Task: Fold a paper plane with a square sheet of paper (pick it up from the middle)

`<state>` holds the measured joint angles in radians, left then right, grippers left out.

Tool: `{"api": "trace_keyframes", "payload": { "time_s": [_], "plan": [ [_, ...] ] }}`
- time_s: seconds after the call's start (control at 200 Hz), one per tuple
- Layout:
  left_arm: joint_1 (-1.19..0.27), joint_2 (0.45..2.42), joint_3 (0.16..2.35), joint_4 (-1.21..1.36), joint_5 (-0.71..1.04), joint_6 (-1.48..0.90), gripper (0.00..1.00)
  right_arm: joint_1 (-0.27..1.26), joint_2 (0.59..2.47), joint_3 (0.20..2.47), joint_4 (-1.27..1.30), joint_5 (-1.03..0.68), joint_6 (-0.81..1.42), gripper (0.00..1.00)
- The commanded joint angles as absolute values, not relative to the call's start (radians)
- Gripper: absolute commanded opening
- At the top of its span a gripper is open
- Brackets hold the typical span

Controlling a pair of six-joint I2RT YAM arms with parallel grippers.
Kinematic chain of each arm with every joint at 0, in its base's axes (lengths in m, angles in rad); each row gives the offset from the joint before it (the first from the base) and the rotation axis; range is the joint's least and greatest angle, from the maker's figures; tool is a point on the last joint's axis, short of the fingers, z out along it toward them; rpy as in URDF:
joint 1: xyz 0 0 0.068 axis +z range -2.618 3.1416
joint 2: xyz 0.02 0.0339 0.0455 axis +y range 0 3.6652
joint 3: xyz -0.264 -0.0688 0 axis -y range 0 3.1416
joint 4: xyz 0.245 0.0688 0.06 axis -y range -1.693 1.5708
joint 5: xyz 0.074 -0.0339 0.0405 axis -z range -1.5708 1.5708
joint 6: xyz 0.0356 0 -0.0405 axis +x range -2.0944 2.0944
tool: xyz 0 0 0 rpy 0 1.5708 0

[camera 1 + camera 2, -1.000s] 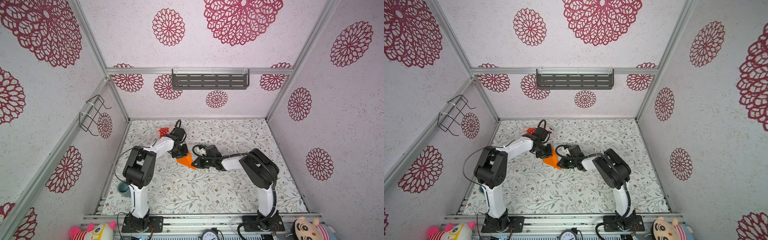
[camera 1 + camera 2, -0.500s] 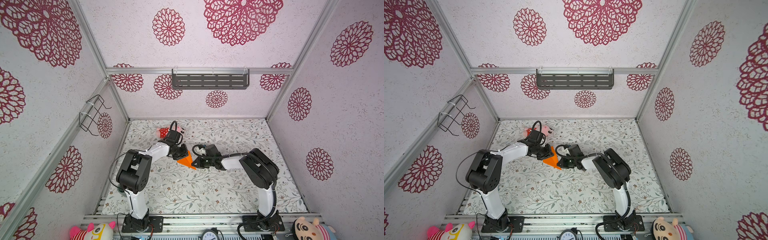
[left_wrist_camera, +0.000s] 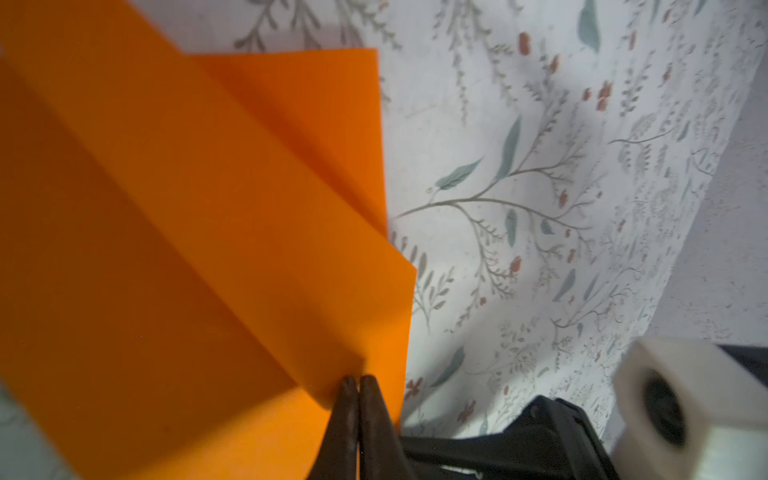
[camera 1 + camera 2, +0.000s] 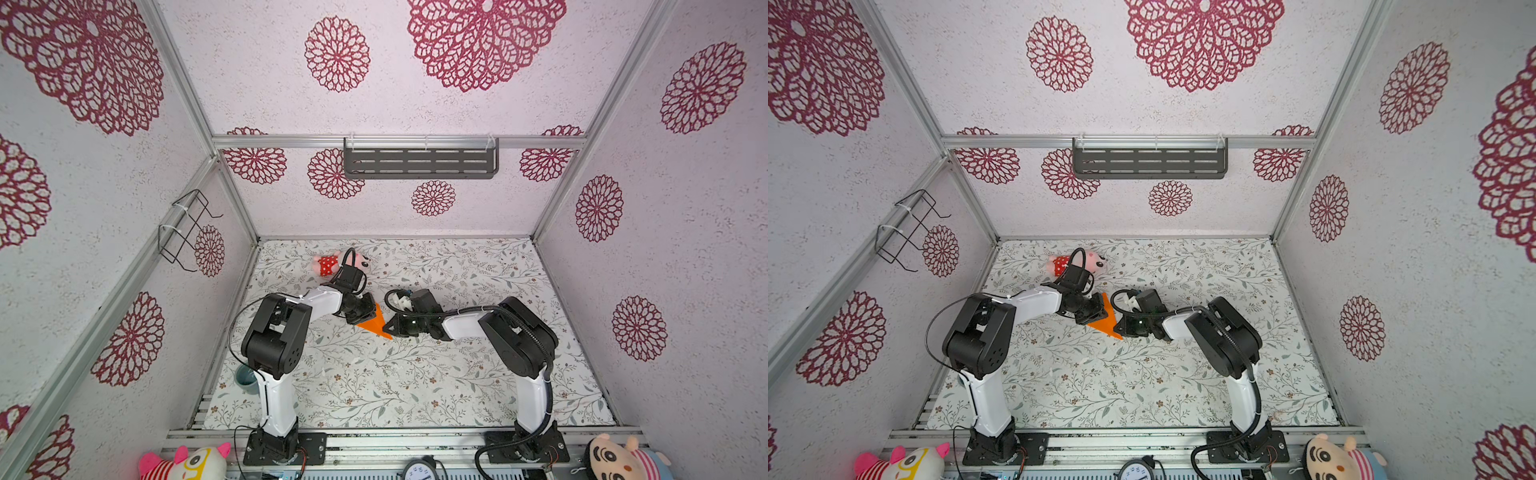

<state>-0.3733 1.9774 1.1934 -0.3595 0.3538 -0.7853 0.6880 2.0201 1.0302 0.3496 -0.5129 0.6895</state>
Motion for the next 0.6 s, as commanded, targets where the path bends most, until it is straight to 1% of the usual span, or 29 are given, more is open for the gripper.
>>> {"api": "trace_keyframes", "payload": {
  "time_s": [0.0, 0.255, 0.335, 0.405, 0.455, 0.54, 0.595],
  "plan": [
    [-0.37, 2.008, 1.183, -0.371, 0.323, -0.77, 0.06, 0.686, 2.028, 1.011, 0.24, -0.452, 0.674, 0.11],
    [-0.368, 2.017, 1.178, -0.397, 0.286, -0.773, 0.05, 0.685, 2.005, 0.999, 0.262, -0.43, 0.677, 0.12],
    [-0.368, 2.027, 1.181, -0.405, 0.283, -0.772, 0.05, 0.684, 1.981, 0.982, 0.306, -0.43, 0.685, 0.14],
    [-0.368, 2.032, 1.182, -0.413, 0.276, -0.772, 0.05, 0.681, 1.973, 1.018, 0.258, -0.434, 0.692, 0.18],
    [-0.368, 2.034, 1.181, -0.415, 0.276, -0.772, 0.05, 0.68, 1.97, 1.046, 0.235, -0.449, 0.688, 0.18],
    [-0.369, 2.038, 1.179, -0.42, 0.276, -0.769, 0.04, 0.683, 1.953, 1.048, 0.291, -0.453, 0.721, 0.18],
    [-0.368, 2.039, 1.18, -0.426, 0.275, -0.767, 0.04, 0.684, 1.955, 1.072, 0.281, -0.454, 0.727, 0.18]
  ]
}}
